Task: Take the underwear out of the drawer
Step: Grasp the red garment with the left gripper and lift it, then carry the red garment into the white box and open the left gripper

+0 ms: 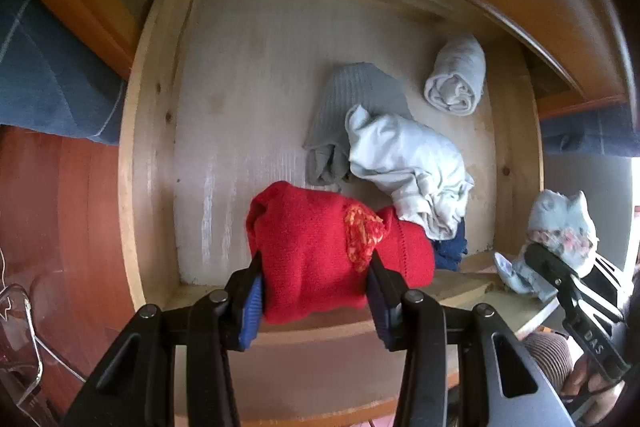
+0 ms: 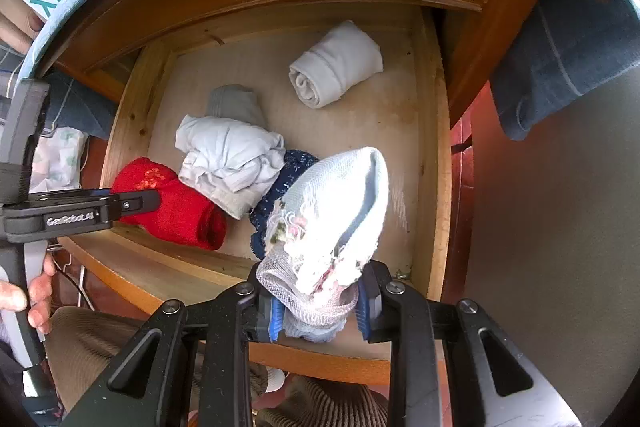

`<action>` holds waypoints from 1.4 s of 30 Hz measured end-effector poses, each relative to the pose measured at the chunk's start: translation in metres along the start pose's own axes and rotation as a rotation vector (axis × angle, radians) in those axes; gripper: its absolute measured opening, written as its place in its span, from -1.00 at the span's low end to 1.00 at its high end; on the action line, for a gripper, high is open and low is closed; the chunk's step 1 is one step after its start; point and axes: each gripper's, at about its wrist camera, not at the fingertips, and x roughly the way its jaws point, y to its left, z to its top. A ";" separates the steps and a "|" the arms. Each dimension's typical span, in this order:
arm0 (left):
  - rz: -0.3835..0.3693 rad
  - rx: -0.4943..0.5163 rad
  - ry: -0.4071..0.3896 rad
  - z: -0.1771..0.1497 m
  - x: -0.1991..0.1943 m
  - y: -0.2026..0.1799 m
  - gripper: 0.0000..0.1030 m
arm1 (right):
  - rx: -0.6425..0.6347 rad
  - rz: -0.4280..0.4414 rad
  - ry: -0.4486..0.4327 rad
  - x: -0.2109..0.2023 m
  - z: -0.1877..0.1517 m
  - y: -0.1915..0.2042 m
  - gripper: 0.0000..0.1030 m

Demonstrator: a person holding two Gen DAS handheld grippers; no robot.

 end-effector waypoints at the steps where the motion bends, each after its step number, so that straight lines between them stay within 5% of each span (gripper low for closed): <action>1: -0.002 -0.001 -0.007 -0.002 -0.003 0.000 -0.14 | 0.000 -0.003 -0.001 -0.001 -0.001 0.000 -0.50; 42: 0.083 0.151 -0.433 -0.073 -0.163 -0.030 -0.13 | -0.026 -0.047 -0.007 -0.002 -0.002 0.005 -0.52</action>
